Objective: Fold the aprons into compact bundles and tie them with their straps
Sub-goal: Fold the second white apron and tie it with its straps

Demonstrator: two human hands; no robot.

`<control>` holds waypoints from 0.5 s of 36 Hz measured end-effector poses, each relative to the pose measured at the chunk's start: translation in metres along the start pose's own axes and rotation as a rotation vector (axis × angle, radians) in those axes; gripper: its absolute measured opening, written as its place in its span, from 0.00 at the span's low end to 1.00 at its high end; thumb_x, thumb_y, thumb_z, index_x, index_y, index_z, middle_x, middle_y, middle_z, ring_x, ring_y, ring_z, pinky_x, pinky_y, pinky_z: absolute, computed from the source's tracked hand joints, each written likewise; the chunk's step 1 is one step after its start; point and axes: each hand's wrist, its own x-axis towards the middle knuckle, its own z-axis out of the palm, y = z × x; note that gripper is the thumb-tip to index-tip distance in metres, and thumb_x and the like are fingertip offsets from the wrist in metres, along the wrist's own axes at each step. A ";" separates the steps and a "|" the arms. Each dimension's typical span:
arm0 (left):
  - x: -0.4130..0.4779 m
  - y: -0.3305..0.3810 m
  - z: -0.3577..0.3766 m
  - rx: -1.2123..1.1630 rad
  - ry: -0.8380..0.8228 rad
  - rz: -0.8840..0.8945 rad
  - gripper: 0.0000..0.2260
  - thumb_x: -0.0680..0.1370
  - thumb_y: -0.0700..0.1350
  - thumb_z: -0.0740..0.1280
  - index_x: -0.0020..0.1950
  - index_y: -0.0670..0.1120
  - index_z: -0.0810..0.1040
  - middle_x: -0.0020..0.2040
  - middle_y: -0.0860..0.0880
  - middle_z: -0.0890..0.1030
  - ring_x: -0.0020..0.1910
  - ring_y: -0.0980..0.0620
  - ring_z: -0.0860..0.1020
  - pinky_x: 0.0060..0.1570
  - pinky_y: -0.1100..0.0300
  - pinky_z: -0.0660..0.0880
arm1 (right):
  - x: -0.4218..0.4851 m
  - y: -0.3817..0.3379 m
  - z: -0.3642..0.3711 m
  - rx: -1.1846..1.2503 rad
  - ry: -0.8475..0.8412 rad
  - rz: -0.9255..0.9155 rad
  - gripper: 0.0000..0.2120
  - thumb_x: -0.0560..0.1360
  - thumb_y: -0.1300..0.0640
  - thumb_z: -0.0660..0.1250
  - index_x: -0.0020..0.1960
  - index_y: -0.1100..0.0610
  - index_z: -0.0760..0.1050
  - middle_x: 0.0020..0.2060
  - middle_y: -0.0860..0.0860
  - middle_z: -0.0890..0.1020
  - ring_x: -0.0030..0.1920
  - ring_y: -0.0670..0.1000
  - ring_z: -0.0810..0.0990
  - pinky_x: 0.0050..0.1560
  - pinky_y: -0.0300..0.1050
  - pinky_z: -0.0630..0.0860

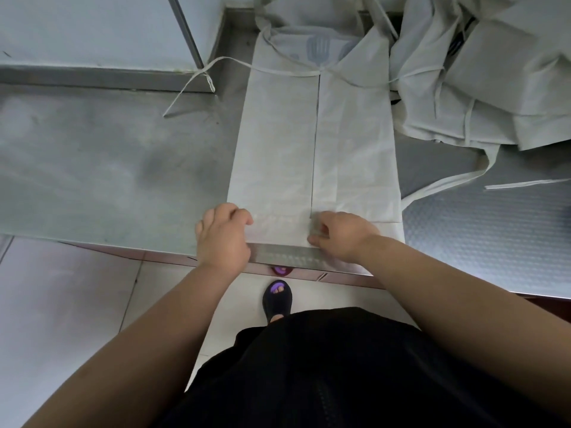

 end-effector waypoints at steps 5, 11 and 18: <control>-0.004 0.017 0.005 -0.108 -0.131 0.338 0.20 0.73 0.53 0.57 0.60 0.48 0.78 0.63 0.48 0.74 0.63 0.43 0.71 0.64 0.50 0.68 | -0.009 0.003 -0.003 0.003 -0.012 -0.050 0.21 0.73 0.43 0.67 0.60 0.52 0.68 0.53 0.49 0.74 0.56 0.53 0.74 0.50 0.43 0.69; 0.004 0.024 0.006 0.054 -0.203 0.360 0.28 0.71 0.64 0.66 0.69 0.57 0.68 0.69 0.55 0.66 0.69 0.52 0.61 0.66 0.56 0.58 | -0.017 0.009 -0.004 -0.297 0.068 -0.159 0.20 0.77 0.44 0.61 0.65 0.54 0.70 0.58 0.54 0.73 0.58 0.57 0.72 0.55 0.47 0.69; 0.021 0.031 -0.009 0.139 -0.265 0.418 0.25 0.70 0.62 0.67 0.65 0.57 0.70 0.63 0.57 0.68 0.63 0.53 0.67 0.62 0.57 0.62 | -0.018 0.003 -0.004 -0.303 0.170 -0.173 0.14 0.81 0.51 0.52 0.55 0.55 0.74 0.50 0.53 0.76 0.50 0.58 0.77 0.49 0.46 0.68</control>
